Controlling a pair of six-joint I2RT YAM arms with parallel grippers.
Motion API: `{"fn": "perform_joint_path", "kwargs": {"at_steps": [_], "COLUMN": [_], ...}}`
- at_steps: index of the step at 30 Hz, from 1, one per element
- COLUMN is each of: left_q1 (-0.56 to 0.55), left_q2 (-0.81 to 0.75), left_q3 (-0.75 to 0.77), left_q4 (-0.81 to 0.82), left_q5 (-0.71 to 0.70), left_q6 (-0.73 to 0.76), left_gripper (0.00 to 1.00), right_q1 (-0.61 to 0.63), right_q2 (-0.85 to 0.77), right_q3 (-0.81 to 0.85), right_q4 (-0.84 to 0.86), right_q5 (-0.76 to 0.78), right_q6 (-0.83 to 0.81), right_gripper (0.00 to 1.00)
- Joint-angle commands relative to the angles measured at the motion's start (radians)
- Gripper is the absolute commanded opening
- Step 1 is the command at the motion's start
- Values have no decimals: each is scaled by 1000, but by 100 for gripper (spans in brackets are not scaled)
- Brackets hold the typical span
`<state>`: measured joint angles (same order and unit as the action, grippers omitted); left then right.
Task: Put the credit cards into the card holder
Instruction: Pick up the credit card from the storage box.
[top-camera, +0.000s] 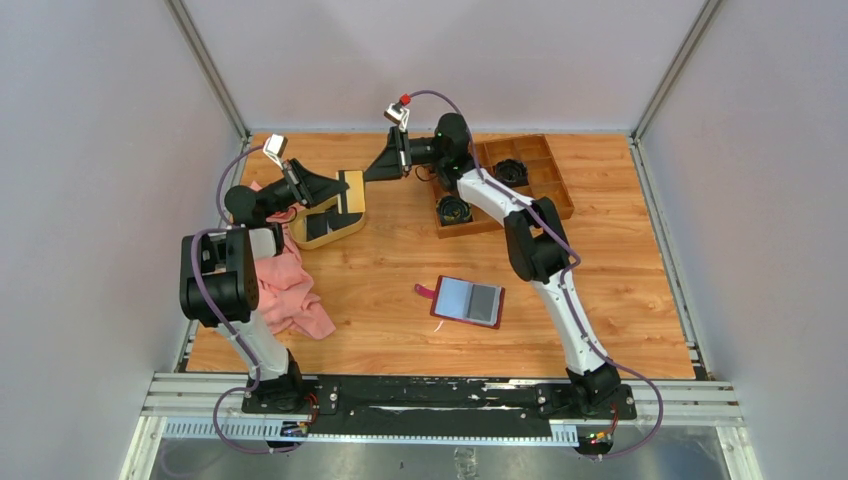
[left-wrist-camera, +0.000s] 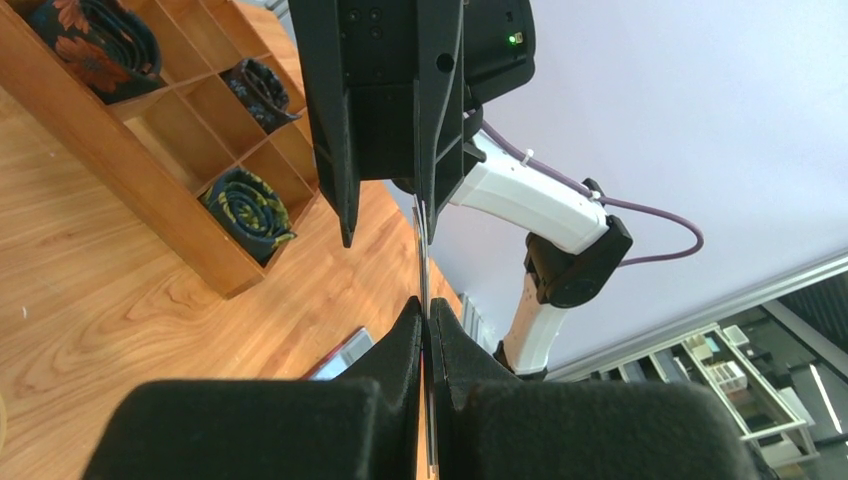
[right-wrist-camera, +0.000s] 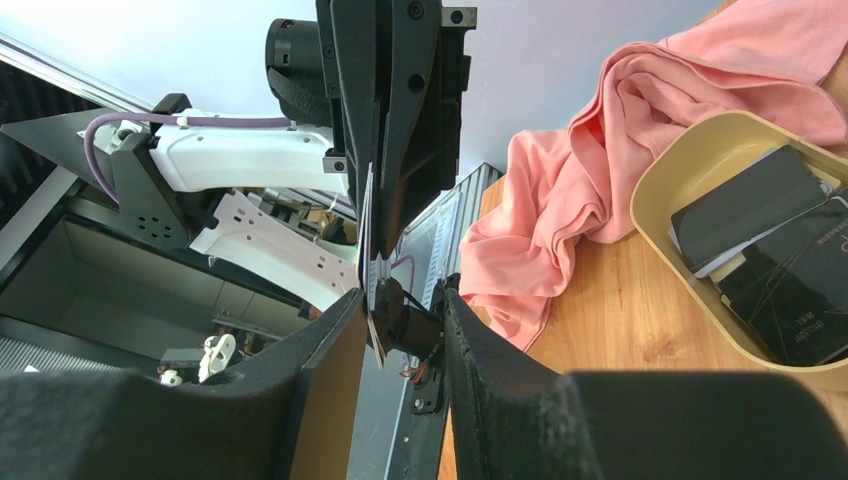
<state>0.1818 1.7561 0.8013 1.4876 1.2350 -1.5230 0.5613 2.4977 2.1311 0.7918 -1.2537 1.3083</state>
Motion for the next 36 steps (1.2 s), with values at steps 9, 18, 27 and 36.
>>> {"fn": "perform_joint_path", "kwargs": {"at_steps": [9,18,27,36], "left_q1": [-15,-21,-26,-25], "left_q2": [-41,-53,-54,-42], "left_q3": [6,1,1,-4], "left_q4": [64,64,65,66], "left_q5": [48,49,52,54], "left_q6": [-19,-25,-31,-31], "left_gripper": [0,0,0,0], "right_q1": [22,18,2,-1], "right_q2": [35,43,30,-2], "right_q3": [34,58,83,93], "right_q4": [44,-7,49,89], "right_q5": [-16,-28,-66,-80], "right_q6": [-29,-80,-53,-14], "right_gripper": [41,38,50,52]}}
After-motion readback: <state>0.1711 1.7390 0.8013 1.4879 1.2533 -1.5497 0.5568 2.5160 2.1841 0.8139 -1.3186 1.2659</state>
